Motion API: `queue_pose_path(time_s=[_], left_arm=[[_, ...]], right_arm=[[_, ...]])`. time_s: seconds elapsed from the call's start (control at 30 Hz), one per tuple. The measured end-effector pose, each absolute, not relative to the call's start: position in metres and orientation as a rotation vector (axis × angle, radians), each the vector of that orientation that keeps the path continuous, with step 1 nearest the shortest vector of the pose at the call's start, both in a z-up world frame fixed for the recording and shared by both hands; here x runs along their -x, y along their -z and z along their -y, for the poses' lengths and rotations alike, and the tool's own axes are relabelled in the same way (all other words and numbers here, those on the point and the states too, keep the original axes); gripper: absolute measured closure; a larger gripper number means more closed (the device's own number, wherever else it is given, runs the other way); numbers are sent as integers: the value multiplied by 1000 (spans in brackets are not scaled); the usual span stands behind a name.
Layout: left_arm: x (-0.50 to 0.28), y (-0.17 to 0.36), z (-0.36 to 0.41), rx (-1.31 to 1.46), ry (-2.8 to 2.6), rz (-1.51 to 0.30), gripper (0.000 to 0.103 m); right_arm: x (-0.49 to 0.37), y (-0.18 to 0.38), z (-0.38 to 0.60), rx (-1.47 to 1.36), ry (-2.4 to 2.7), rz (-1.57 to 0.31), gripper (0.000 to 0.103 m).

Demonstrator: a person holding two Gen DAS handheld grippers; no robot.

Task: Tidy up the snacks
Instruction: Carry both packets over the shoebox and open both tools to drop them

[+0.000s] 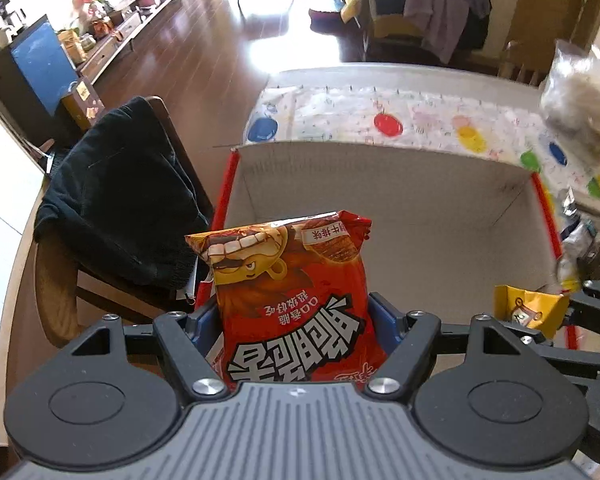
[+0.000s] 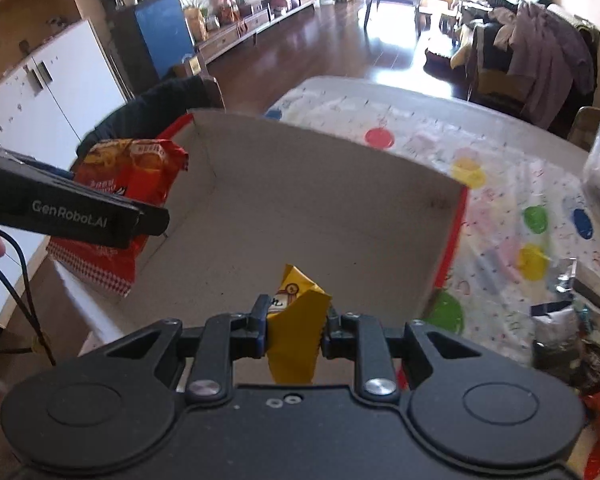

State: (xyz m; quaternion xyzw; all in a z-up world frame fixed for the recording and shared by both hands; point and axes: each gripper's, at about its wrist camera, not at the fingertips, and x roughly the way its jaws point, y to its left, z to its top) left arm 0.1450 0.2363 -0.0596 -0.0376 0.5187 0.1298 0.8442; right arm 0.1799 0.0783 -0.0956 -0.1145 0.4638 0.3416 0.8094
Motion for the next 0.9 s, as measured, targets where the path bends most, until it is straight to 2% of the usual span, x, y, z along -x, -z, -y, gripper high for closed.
queue_pose_path(time_s=[0.37, 0.67, 0.9], left_arm=[[-168, 105, -215, -105, -165, -1258, 28], [-171, 112, -212, -108, -150, -1301, 27], [-167, 105, -217, -67, -158, -1277, 28]], right_arm=[[-180, 132, -104, 292, -732, -1131, 80], [-179, 138, -105, 302, -727, -1154, 74], [-183, 133, -100, 279, -714, -1146, 65]])
